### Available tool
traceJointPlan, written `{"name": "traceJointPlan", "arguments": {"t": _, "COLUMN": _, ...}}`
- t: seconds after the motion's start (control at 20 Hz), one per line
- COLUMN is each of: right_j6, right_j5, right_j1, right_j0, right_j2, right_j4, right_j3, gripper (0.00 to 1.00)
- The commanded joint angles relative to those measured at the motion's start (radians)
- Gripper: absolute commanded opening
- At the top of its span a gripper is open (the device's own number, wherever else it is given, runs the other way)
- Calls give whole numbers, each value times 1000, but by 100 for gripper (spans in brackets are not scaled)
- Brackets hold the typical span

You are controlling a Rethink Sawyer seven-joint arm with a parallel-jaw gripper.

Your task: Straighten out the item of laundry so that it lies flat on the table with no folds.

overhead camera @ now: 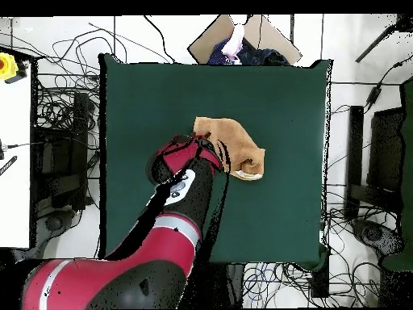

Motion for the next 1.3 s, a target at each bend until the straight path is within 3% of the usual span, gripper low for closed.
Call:
{"name": "traceJointPlan", "arguments": {"t": 0.05, "right_j6": 64, "right_j5": -25, "right_j1": 139, "right_j0": 3, "right_j2": -5, "right_j4": -37, "right_j3": -66, "gripper": 100}}
{"name": "traceJointPlan", "arguments": {"t": 0.4, "right_j6": -3, "right_j5": -70, "right_j1": 175, "right_j0": -44, "right_j2": 71, "right_j4": -83, "right_j3": -107, "gripper": 100}}
{"name": "traceJointPlan", "arguments": {"t": 0.65, "right_j6": -86, "right_j5": -93, "right_j1": 76, "right_j0": -198, "right_j2": 287, "right_j4": -204, "right_j3": -12, "gripper": 100}}
{"name": "traceJointPlan", "arguments": {"t": 1.1, "right_j6": -71, "right_j5": -67, "right_j1": 41, "right_j0": -249, "right_j2": 361, "right_j4": -303, "right_j3": 15, "gripper": 100}}
{"name": "traceJointPlan", "arguments": {"t": 1.3, "right_j6": -114, "right_j5": -47, "right_j1": 27, "right_j0": -324, "right_j2": 467, "right_j4": -364, "right_j3": 43, "gripper": 100}}
